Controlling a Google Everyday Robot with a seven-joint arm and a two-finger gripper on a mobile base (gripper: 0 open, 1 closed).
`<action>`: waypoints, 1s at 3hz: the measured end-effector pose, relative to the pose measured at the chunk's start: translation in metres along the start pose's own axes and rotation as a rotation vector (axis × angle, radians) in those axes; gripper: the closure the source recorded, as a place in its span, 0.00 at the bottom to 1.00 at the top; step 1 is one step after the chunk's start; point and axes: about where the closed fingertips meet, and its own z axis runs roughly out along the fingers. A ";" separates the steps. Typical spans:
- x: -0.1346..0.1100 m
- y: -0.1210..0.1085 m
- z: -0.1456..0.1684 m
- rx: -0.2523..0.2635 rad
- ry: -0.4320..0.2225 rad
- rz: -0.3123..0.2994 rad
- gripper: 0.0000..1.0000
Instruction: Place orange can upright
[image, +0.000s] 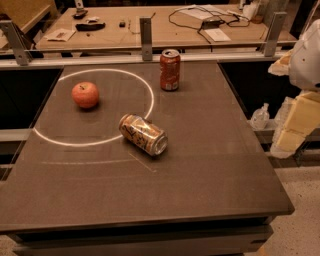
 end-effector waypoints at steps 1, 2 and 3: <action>0.000 0.000 0.000 0.000 0.000 0.000 0.00; -0.017 0.005 0.000 -0.009 -0.042 -0.008 0.00; -0.039 0.015 0.008 -0.037 -0.098 -0.001 0.00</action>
Offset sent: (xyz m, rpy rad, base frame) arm -0.0034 0.0410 -0.0004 0.0936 0.0140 0.0489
